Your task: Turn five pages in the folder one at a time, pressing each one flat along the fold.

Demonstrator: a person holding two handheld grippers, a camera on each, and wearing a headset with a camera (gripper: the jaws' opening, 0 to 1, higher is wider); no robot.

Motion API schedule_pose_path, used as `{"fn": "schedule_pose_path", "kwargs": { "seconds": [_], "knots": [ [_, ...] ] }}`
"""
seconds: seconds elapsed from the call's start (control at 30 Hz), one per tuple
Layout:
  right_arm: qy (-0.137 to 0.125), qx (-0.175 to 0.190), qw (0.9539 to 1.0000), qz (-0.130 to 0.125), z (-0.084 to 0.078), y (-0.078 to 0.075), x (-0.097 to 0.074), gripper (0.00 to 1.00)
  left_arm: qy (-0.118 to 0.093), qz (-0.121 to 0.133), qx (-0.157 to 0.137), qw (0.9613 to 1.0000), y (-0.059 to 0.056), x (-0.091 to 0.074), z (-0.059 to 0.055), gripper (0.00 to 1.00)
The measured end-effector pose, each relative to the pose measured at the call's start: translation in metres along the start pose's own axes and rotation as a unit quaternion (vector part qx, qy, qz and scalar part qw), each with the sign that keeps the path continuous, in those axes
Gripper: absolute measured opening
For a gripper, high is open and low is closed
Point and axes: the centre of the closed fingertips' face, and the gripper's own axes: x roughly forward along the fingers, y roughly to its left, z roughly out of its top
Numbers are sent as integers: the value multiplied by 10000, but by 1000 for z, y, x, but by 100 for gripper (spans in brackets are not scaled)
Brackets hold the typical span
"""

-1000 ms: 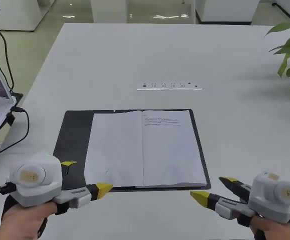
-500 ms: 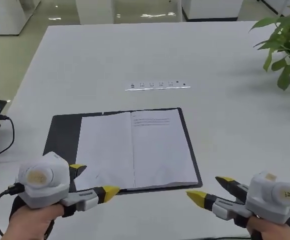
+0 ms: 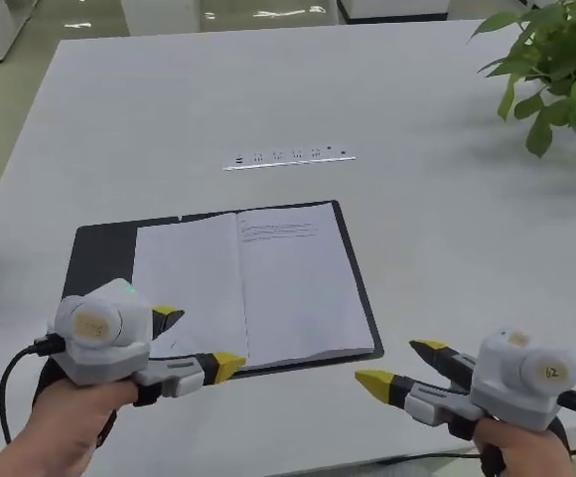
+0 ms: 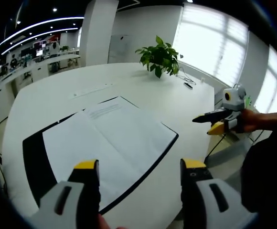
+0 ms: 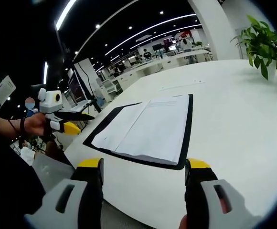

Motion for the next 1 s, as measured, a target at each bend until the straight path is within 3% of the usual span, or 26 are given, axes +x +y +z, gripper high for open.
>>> {"fn": "schedule_pose_path", "kwargs": {
  "seconds": [0.23, 0.4, 0.6, 0.83, 1.0],
  "knots": [
    [130, -31, 9999, 91, -5, 2, 1, 67, -30, -209, 178, 9996, -8, 36, 29, 67],
    [170, 4, 9998, 66, -6, -2, 1, 68, 57, -392, 413, 9984, -24, 63, 40, 67],
    [181, 68, 9998, 66, -7, -3, 0, 67, 156, -488, 524, 9973, -33, 91, 42, 67],
    [312, 55, 9994, 134, -13, 0, 1, 67, 444, -526, 654, 9955, -44, 125, 31, 68],
    [356, 57, 9992, 177, -14, 2, 2, 67, 491, -501, 651, 9954, -49, 144, 29, 68]
  ]
}}
